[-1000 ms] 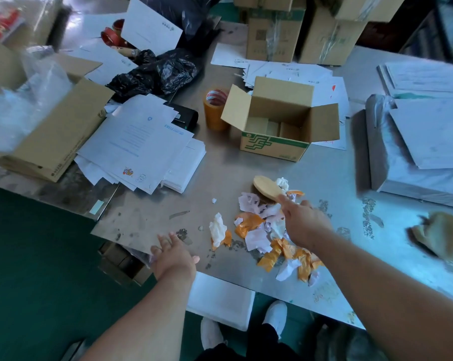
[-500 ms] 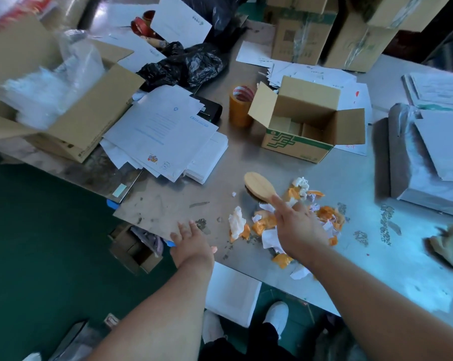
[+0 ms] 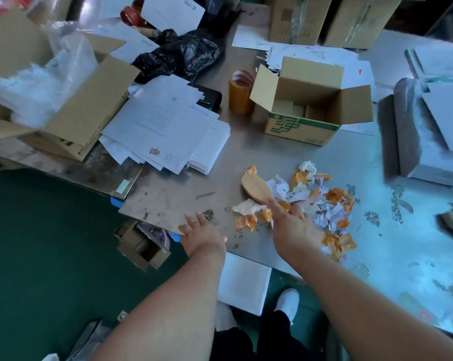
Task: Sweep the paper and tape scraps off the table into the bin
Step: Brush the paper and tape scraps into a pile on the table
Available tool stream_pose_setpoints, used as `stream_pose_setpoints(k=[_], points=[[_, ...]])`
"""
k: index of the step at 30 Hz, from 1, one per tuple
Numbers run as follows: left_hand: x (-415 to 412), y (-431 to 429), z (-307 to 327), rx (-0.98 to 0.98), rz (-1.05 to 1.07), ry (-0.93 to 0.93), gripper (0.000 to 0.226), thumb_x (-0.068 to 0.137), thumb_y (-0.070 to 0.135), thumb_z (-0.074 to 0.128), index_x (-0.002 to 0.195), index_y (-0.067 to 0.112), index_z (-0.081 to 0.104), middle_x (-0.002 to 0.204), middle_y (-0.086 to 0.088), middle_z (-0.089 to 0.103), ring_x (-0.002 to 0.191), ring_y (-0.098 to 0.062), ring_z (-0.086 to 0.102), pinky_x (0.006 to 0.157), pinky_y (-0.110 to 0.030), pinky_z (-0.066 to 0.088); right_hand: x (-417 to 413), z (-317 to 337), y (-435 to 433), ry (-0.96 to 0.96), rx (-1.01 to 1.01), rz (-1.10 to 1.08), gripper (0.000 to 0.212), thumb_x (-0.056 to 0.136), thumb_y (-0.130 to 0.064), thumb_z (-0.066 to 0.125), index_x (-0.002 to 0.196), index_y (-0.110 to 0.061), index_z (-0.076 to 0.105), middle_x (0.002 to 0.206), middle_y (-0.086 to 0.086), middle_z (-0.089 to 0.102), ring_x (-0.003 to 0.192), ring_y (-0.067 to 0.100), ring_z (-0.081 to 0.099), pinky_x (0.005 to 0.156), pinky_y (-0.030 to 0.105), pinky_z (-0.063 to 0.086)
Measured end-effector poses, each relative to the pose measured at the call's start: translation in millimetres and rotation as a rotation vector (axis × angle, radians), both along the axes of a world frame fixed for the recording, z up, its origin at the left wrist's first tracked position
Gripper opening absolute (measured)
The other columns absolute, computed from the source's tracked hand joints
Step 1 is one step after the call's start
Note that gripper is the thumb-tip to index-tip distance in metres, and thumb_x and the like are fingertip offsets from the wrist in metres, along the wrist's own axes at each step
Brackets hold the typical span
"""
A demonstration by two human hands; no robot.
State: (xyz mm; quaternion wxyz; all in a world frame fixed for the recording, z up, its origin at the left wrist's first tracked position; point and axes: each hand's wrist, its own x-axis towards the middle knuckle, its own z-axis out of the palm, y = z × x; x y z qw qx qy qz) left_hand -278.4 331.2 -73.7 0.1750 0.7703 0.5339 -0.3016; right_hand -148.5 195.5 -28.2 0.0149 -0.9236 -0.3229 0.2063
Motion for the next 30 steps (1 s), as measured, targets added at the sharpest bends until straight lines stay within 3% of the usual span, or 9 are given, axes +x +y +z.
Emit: stream_pose_setpoints(k=[5, 8, 11, 15, 18, 22, 30], points=[[-3, 0, 4, 0.002, -0.025, 0.000, 0.105, 0.098, 0.054, 0.060, 0.165, 0.008, -0.005, 0.172, -0.023, -0.006, 0.155, -0.044, 0.014, 0.120, -0.052, 0.029, -2, 10, -25, -0.038, 0.049, -0.133, 0.069, 0.101, -0.018, 0.044, 0.157, -0.045, 0.016, 0.115, 0.010, 0.049, 0.105, 0.035, 0.055, 0.082, 0.042, 0.047], [-3, 1, 4, 0.001, -0.035, 0.006, 0.106, 0.097, 0.057, 0.060, 0.165, 0.008, -0.005, 0.172, -0.023, -0.005, 0.155, -0.044, 0.015, 0.117, -0.053, 0.034, -17, 19, -31, -0.073, 0.125, -0.134, 0.067, 0.103, -0.018, 0.040, 0.157, -0.047, 0.012, 0.108, 0.007, 0.046, 0.099, 0.033, 0.054, 0.082, 0.042, 0.048], [-2, 3, 2, -0.003, -0.034, 0.010, 0.106, 0.096, 0.057, 0.061, 0.165, 0.009, -0.004, 0.172, -0.021, -0.005, 0.154, -0.043, 0.015, 0.114, -0.054, 0.037, -42, 19, -31, -0.094, 0.205, -0.034, 0.065, 0.104, -0.020, 0.042, 0.157, -0.046, 0.017, 0.105, 0.006, 0.047, 0.094, 0.031, 0.053, 0.076, 0.041, 0.049], [-2, 6, 1, -0.028, -0.028, 0.020, 0.104, 0.097, 0.055, 0.060, 0.165, 0.011, -0.006, 0.173, -0.018, -0.007, 0.154, -0.042, 0.014, 0.119, -0.051, 0.031, -73, -2, -29, -0.087, 0.183, 0.138, 0.072, 0.096, -0.015, 0.054, 0.157, -0.041, 0.025, 0.101, 0.006, 0.050, 0.089, 0.031, 0.054, 0.071, 0.041, 0.049], [-4, 11, -3, -0.044, -0.035, 0.037, 0.101, 0.098, 0.044, 0.062, 0.165, 0.016, -0.009, 0.173, -0.014, -0.010, 0.155, -0.039, 0.011, 0.120, -0.051, 0.028, -84, -10, -31, -0.046, 0.118, 0.171, 0.078, 0.096, -0.011, 0.048, 0.159, -0.043, 0.017, 0.107, 0.006, 0.049, 0.098, 0.031, 0.054, 0.080, 0.041, 0.048], [-12, 12, -5, -0.049, -0.091, 0.071, 0.104, 0.097, 0.032, 0.064, 0.164, 0.020, -0.015, 0.173, -0.010, -0.015, 0.155, -0.037, 0.012, 0.119, -0.050, 0.028, -83, -14, -44, 0.046, 0.052, 0.056, 0.078, 0.100, -0.013, 0.039, 0.156, -0.051, 0.001, 0.107, 0.001, 0.040, 0.103, 0.027, 0.050, 0.081, 0.037, 0.048], [-18, 8, -6, -0.011, -0.126, 0.028, 0.100, 0.101, 0.048, 0.058, 0.165, 0.020, -0.013, 0.174, -0.011, -0.011, 0.152, -0.036, 0.019, 0.119, -0.047, 0.032, -64, -17, -65, 0.030, 0.118, -0.167, 0.062, 0.105, -0.021, 0.036, 0.151, -0.056, 0.014, 0.107, 0.000, 0.043, 0.094, 0.025, 0.053, 0.073, 0.038, 0.051]])
